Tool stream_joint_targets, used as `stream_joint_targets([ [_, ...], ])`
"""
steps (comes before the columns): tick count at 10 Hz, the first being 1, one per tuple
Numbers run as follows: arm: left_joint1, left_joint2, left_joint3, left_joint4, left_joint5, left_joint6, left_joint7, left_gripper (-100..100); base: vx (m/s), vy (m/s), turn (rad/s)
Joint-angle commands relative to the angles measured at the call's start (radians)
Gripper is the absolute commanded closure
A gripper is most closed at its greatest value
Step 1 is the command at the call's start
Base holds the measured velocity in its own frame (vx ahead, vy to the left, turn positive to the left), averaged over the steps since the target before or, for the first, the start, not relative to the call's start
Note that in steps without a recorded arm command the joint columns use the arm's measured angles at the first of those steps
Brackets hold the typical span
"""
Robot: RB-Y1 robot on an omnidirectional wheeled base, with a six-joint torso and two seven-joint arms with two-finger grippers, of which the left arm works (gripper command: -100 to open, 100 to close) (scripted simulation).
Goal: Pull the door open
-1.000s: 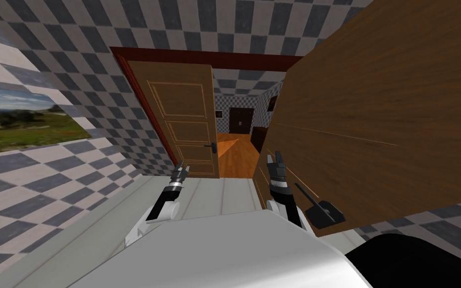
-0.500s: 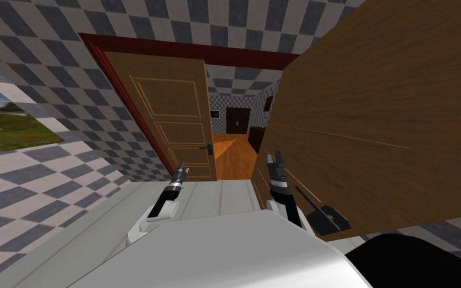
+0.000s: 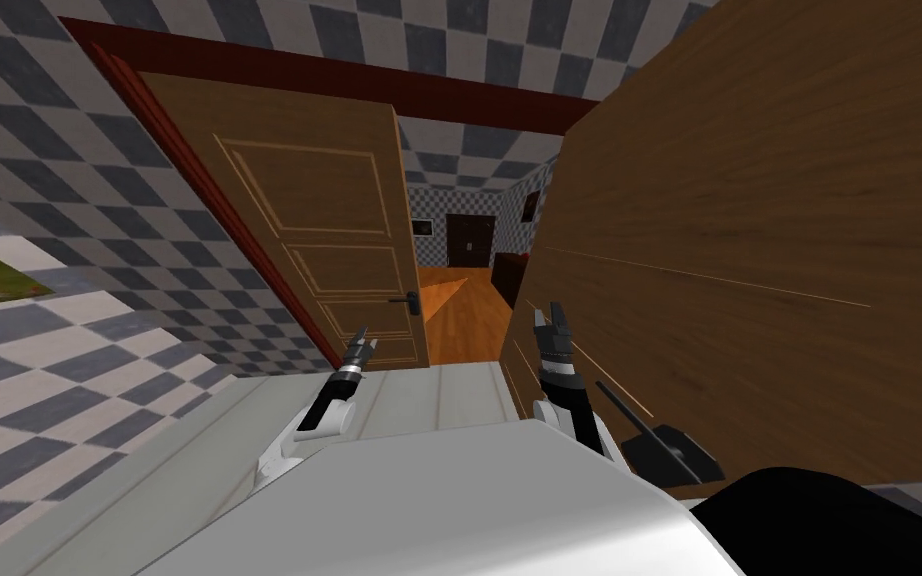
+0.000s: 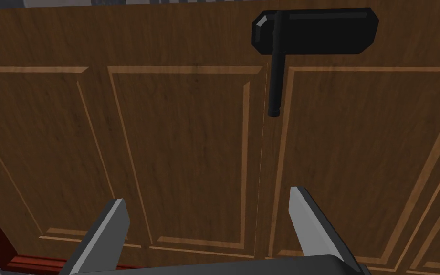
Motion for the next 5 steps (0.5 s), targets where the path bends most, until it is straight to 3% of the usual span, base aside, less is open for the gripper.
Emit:
stream_joint_targets([
  [1,-0.014,0.013,0.0,0.038,0.003,-0.003,0.008,-100,0.105,0.002,-0.081],
  [5,-0.046,0.037,0.001,0.117,0.007,-0.005,0.021,-100,0.105,-0.007,-0.076],
])
